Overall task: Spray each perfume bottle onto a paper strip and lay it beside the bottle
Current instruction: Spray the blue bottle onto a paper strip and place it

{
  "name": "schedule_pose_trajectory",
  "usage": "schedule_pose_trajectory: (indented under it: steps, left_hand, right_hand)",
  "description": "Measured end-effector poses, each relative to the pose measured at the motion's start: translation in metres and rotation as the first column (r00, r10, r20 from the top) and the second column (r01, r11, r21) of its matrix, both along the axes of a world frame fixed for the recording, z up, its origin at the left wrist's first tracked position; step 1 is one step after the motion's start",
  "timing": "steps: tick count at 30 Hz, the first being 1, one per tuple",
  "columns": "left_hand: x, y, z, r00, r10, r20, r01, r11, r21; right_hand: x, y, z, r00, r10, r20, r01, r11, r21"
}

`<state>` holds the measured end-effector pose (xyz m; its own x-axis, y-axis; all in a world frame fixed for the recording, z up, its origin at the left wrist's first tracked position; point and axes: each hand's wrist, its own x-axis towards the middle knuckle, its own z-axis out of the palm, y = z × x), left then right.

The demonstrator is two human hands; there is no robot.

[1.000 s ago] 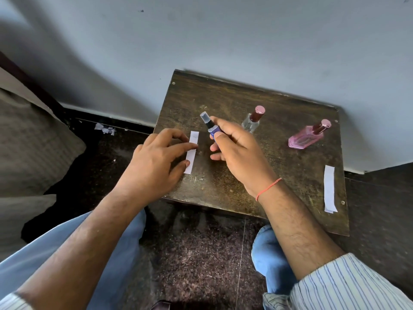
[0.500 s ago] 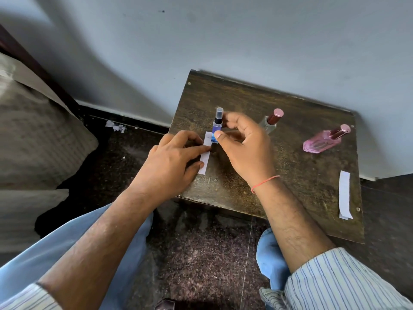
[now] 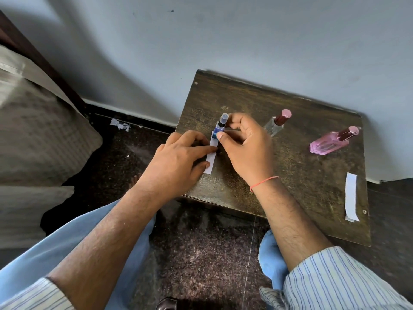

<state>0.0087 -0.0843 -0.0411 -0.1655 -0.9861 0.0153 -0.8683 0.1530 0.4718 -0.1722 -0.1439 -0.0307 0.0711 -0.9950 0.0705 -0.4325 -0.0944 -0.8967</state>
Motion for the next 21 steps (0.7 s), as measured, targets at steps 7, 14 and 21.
schedule_pose_trajectory:
  steps: [7, 14, 21]
  left_hand:
    - [0.0030, -0.0003, -0.0018, 1.000, -0.016, -0.020, 0.016, 1.000, -0.016]
    - [0.0055, 0.0012, 0.0003, 0.998, -0.031, -0.056, 0.029, 0.999, -0.024]
    - [0.0071, 0.0009, 0.0001, 0.997, -0.040, -0.061, 0.039, 0.999, -0.025]
  right_hand:
    - [0.0039, 0.0003, 0.0020, 0.999, 0.014, -0.042, -0.016, 0.999, -0.052]
    - [0.0047, 0.0005, 0.0014, 0.994, 0.012, -0.110, -0.024, 0.994, -0.108]
    - [0.0040, 0.0025, 0.0054, 0.988, 0.000, -0.155, -0.021, 0.991, -0.134]
